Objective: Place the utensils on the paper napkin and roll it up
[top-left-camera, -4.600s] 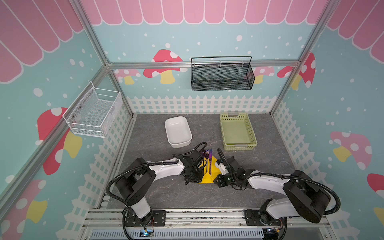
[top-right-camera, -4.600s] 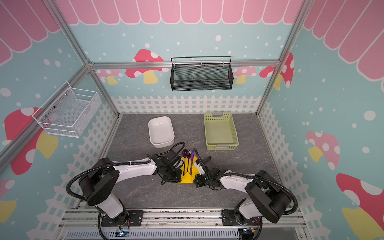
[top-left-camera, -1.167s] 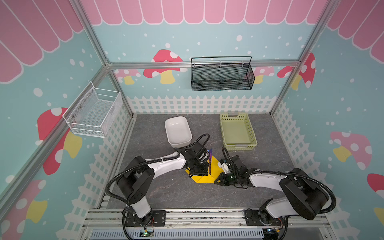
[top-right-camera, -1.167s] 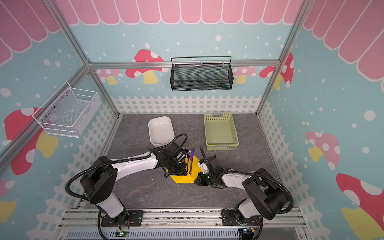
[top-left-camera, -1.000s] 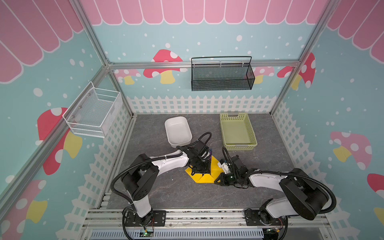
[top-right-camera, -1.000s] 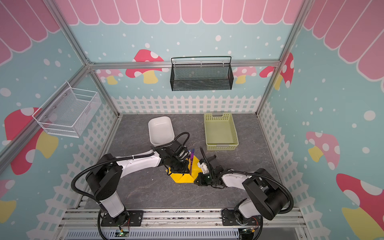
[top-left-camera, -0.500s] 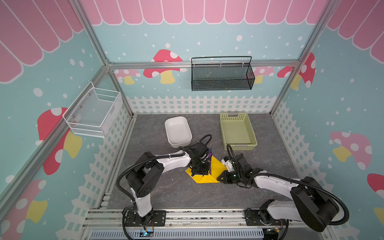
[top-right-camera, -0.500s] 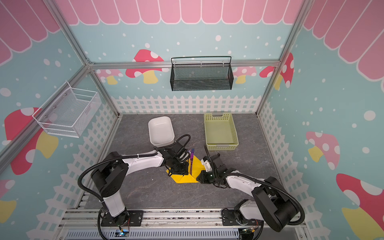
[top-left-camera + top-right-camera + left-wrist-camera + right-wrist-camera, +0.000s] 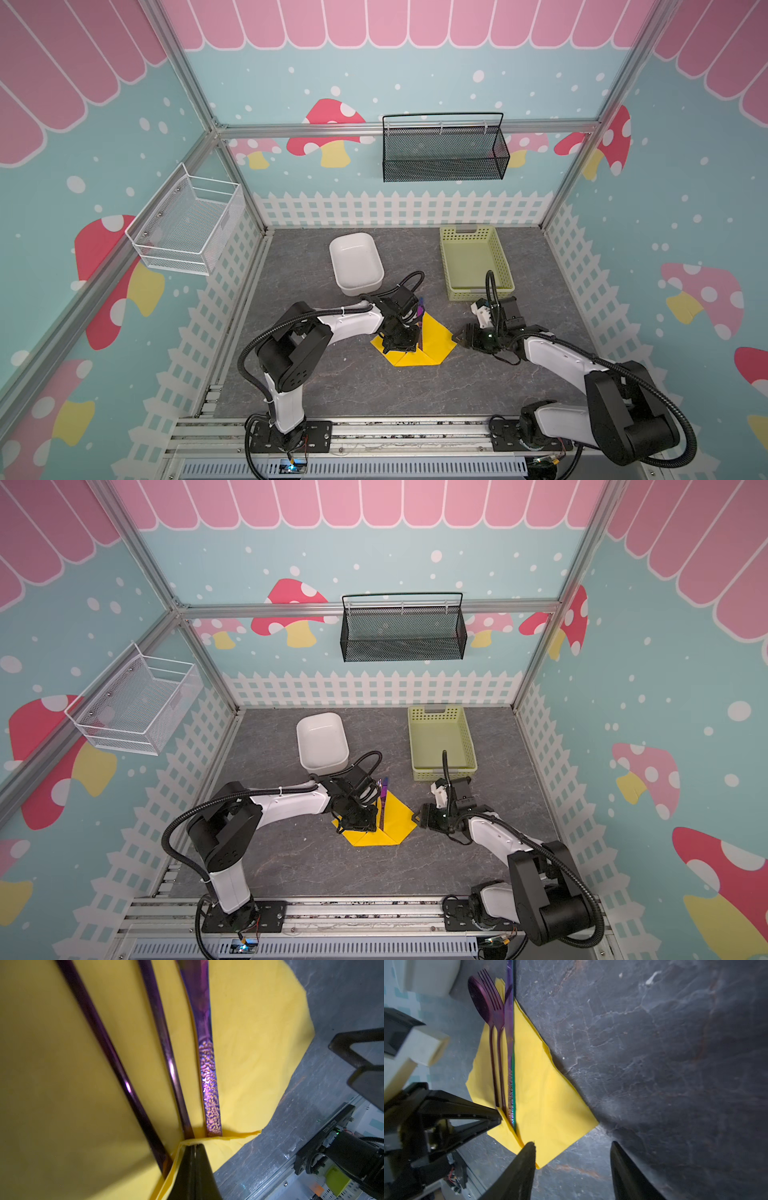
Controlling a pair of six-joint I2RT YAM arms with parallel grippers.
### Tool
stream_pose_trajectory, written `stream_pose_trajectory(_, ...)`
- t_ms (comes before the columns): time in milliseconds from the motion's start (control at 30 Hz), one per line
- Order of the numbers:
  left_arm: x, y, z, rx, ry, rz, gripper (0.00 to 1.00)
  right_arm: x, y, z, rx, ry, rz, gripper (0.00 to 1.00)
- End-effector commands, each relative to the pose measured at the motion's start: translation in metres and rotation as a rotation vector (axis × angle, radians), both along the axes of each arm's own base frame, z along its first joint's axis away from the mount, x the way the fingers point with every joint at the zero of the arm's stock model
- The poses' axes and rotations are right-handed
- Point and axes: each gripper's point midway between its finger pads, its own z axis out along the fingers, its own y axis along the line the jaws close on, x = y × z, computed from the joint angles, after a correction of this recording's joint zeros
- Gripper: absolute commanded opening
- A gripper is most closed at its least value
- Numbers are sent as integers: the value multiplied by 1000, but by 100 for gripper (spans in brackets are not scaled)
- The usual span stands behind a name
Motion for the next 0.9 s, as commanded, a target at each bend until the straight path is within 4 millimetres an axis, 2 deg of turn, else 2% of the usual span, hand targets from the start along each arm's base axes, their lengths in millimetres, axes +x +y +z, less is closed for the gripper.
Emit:
stream_pose_trajectory(0,1,0,-5,15,-10,-14,0,6,2,3,10,-12,37,64)
stream_pose_trajectory(200,1,-1,-5,13,-9,-15,0,11,7,-3,38,-11,58,63)
stream_pose_trajectory(400,1,-1,-5,12,-9,-16,0,12,21,-2,130,-12,83,57)
stream_pose_trajectory(867,1,-1,-6,12,-5,-18,0,-7,66,14,311,3,151,56)
